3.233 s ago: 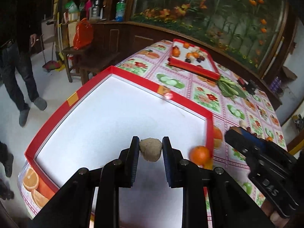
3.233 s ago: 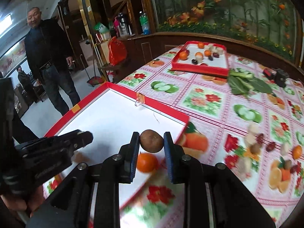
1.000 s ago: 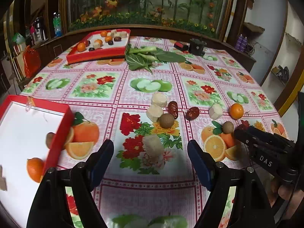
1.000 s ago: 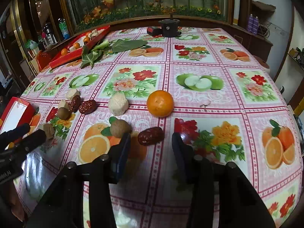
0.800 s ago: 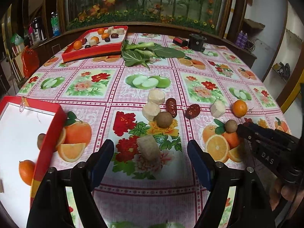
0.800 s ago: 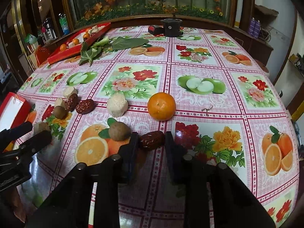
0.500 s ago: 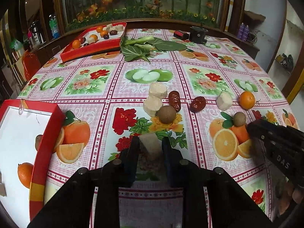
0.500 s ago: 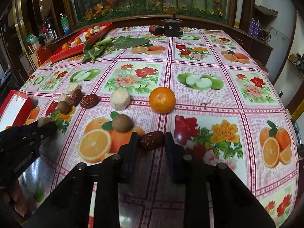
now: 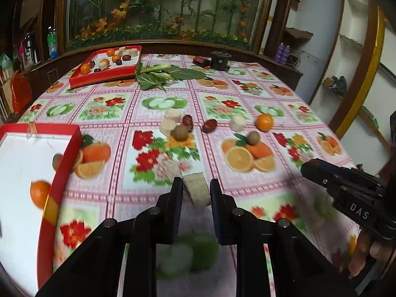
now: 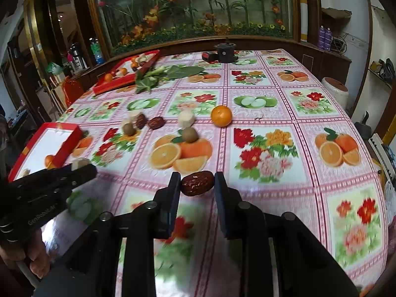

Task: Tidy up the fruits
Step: 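Grasp a cream cube with the left tool while the right grasps a red date, then carry the cream cube and red date toward the white tray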

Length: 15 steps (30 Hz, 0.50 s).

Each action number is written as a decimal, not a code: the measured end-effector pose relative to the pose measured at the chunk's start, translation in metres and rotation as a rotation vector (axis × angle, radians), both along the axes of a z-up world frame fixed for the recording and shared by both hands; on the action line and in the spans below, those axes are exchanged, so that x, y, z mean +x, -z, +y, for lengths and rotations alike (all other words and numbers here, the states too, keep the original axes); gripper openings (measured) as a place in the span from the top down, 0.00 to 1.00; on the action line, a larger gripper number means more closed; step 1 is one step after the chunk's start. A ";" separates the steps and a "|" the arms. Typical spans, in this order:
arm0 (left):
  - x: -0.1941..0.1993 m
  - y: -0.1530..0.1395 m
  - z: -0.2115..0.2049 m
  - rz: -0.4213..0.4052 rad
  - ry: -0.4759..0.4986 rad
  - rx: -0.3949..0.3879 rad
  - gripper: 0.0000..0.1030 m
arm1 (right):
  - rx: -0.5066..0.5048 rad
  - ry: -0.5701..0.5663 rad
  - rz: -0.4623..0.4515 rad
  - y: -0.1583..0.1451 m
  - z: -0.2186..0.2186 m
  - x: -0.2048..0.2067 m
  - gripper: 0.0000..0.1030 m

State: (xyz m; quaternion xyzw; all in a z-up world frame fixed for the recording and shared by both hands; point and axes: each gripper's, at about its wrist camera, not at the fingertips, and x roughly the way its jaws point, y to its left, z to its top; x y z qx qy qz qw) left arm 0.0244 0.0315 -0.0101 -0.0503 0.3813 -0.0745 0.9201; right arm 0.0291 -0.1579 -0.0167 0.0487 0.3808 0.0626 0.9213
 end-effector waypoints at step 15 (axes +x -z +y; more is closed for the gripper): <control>-0.041 -0.002 -0.018 0.000 0.002 0.046 0.80 | -0.004 0.004 -0.003 -0.001 0.015 -0.043 0.72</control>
